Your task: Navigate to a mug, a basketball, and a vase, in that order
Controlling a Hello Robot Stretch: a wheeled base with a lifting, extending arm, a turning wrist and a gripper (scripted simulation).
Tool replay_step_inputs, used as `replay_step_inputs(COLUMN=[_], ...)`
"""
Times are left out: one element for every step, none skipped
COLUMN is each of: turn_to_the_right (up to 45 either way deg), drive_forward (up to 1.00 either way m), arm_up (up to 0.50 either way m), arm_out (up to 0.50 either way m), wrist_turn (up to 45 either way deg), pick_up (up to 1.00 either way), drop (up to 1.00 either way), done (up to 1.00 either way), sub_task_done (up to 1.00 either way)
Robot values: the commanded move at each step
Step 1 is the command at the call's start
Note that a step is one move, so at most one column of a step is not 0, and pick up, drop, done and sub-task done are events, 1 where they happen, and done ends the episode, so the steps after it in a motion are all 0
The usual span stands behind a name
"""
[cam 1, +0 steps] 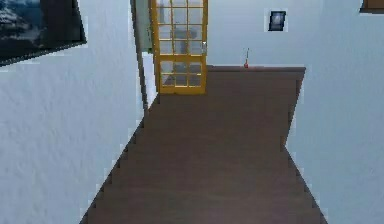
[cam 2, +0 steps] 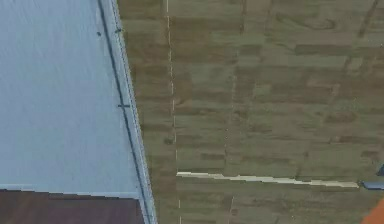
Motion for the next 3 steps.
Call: replay_step_inputs(turn_to_the_right=[0.0,0.0,-3.0], drive_forward=[1.00,1.00,0.00], arm_up=[0.00,0.00,0.00], arm_out=[0.00,0.00,0.00], wrist_turn=[0.0,0.0,0.0], pick_up=[0.00,0.00,0.00], drop=[0.00,0.00,0.00], done=[0.00,0.00,0.00], sub_task_done=[0.00,0.00,0.00])
